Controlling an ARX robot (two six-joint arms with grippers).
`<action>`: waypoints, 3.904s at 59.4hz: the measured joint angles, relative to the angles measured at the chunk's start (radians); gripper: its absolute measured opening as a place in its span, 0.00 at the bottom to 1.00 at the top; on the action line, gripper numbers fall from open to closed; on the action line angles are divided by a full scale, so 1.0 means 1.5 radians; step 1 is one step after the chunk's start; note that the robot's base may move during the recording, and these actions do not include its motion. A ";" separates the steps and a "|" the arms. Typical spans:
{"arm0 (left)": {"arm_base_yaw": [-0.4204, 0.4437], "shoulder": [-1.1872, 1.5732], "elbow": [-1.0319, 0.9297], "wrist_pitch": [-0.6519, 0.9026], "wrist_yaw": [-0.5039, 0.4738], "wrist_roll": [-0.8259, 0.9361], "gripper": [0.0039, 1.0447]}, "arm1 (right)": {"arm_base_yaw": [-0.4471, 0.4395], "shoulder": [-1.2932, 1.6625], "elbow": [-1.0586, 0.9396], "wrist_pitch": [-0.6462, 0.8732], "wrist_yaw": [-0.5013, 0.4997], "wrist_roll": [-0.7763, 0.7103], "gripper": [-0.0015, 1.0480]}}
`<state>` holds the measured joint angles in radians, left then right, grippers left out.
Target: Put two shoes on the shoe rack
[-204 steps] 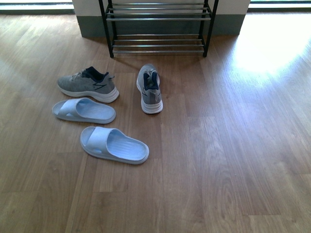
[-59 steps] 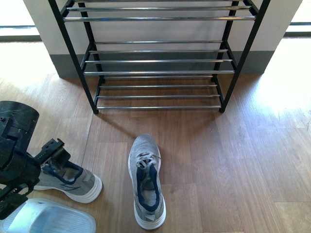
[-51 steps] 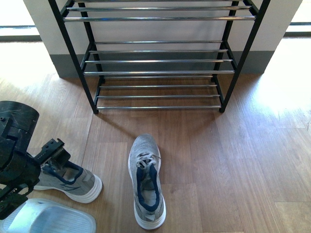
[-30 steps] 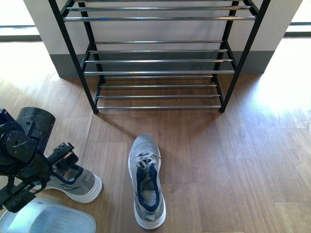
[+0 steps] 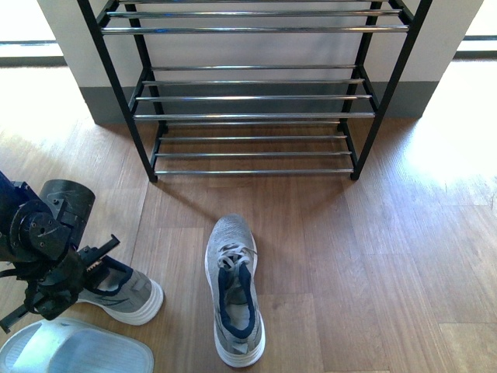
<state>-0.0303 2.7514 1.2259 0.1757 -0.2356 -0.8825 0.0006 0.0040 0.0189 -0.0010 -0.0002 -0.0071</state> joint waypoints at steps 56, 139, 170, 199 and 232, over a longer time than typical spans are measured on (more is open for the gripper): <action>-0.037 -0.854 -0.551 0.041 -0.109 0.243 0.01 | 0.000 0.000 0.000 0.000 0.000 0.000 0.91; -0.090 -1.298 -0.651 -0.167 -0.195 0.336 0.01 | 0.048 0.378 0.069 0.203 -0.155 0.049 0.91; -0.090 -1.298 -0.651 -0.167 -0.193 0.336 0.01 | 0.057 1.458 0.397 0.452 -0.076 0.055 0.91; -0.090 -1.298 -0.651 -0.167 -0.193 0.336 0.01 | 0.093 1.738 0.582 0.379 -0.127 0.108 0.91; -0.090 -1.298 -0.651 -0.167 -0.193 0.336 0.01 | 0.101 1.869 0.711 0.382 -0.093 0.098 0.61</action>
<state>-0.1658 0.8040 0.2493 -0.0753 -0.5247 -0.3782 0.1528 2.8082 1.0859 0.5720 -0.1398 0.1406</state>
